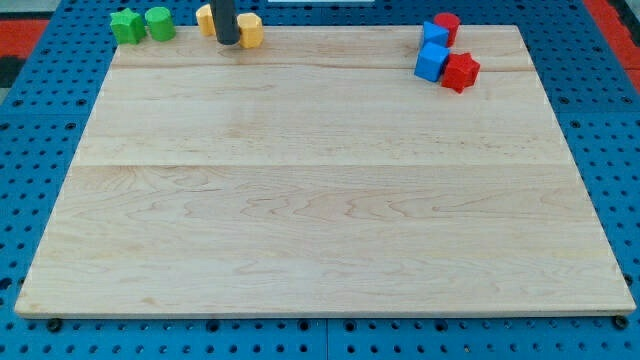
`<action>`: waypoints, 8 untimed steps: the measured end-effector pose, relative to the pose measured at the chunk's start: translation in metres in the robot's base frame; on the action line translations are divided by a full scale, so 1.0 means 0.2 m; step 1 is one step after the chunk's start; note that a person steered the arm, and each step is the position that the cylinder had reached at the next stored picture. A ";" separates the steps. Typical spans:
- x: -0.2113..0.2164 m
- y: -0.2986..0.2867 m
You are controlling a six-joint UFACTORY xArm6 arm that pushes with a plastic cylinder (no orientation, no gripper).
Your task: Move the yellow hexagon to the right of the yellow heart
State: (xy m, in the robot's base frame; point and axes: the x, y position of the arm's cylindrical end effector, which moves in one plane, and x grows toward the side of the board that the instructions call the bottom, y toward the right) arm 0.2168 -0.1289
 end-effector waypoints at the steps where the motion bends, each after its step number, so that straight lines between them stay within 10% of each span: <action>1: -0.01 0.00; 8: -0.05 0.16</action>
